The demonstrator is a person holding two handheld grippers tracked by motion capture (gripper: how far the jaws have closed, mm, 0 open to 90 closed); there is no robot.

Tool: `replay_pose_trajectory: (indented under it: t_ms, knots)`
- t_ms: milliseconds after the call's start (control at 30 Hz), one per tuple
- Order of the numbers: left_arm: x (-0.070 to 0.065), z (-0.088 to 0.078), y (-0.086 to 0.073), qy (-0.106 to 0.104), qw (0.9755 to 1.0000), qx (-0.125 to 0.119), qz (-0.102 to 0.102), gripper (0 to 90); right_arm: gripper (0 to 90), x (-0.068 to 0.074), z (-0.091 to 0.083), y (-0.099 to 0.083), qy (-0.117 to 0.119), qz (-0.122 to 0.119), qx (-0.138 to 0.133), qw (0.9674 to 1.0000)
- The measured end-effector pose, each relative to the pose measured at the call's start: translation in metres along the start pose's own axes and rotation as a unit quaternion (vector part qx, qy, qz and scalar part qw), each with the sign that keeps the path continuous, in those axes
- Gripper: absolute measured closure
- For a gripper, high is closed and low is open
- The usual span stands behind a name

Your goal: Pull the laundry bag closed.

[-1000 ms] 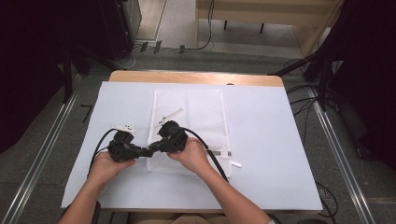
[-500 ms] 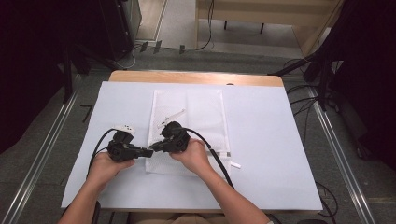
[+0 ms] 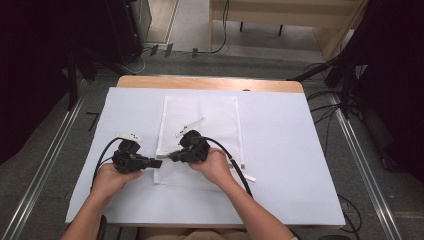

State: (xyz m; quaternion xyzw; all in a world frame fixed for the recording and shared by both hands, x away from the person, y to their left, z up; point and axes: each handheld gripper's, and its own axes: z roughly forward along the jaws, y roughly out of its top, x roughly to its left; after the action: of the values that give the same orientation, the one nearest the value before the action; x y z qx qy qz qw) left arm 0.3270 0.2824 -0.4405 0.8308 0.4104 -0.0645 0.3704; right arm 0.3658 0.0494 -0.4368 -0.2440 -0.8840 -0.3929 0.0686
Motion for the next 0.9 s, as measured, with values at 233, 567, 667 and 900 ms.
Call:
replay_pose_trajectory:
  t_ms: [233,567,667,900]
  knots:
    - [0.001,-0.002,-0.002,0.000,1.0000,-0.002,-0.001,89.5,88.3,-0.005,-0.003,-0.005,-0.006,-0.001,0.010,0.9999]
    - [0.002,-0.003,-0.002,0.001,1.0000,-0.003,-0.002,89.4,88.2,-0.014,-0.011,-0.012,-0.003,0.009,0.006,0.9999]
    - [0.001,-0.002,-0.002,0.003,1.0000,-0.003,0.000,89.4,88.2,-0.015,-0.011,-0.013,-0.002,0.009,0.006,0.9999]
    - [0.001,-0.003,-0.003,0.003,1.0000,-0.003,0.000,89.3,88.2,-0.017,-0.014,-0.017,-0.002,0.015,0.007,0.9999]
